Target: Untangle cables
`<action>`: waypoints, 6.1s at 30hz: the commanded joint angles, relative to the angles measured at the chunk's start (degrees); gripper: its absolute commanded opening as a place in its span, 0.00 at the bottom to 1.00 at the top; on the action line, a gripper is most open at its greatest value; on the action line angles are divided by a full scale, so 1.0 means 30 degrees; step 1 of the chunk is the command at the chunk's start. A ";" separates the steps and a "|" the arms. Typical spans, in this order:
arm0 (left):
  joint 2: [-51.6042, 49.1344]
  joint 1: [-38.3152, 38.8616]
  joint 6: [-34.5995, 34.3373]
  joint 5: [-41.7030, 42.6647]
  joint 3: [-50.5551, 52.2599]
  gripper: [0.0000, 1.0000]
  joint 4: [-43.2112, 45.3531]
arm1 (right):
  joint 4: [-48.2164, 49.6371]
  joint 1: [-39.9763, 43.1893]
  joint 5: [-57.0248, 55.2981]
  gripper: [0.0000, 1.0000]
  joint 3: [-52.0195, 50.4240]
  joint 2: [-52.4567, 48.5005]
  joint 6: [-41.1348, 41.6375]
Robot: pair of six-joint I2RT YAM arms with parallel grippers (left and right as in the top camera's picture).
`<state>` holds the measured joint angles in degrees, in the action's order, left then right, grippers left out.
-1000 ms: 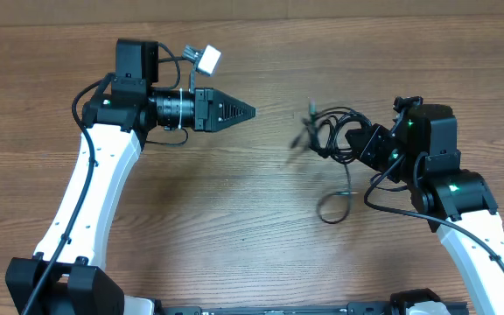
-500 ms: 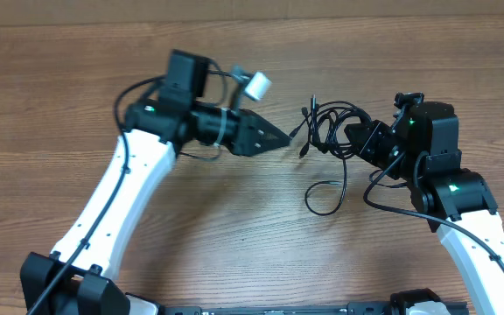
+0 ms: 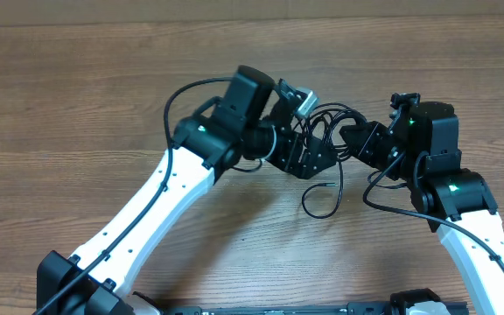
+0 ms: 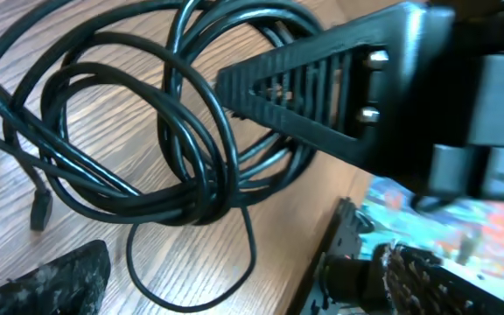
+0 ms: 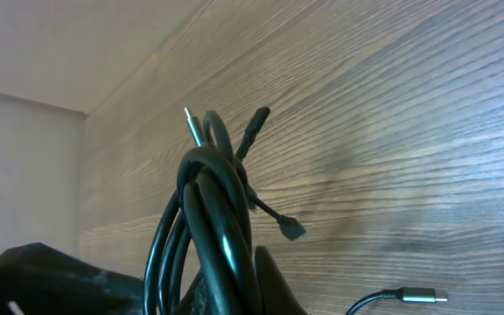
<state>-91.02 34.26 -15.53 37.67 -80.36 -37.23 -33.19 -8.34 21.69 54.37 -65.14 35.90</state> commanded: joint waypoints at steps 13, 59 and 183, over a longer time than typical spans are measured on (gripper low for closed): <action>0.0335 0.0342 -0.3279 -0.3781 -0.0379 0.79 0.0160 | 0.0189 0.0015 0.1887 0.04 0.0029 0.0175 -0.0576; 0.0131 -0.1020 0.2142 0.3096 -0.0379 0.04 -0.1778 | -0.2310 -0.1268 -0.7082 0.04 0.0029 0.0510 -0.2142; 0.3818 0.1341 0.0525 -0.6929 -0.0386 0.04 0.2922 | -0.2914 -0.1377 0.1800 0.04 0.0029 0.0510 0.0270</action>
<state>-82.06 38.96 -16.25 15.18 -80.27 -31.68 -41.17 -12.40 25.21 54.30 -64.12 33.95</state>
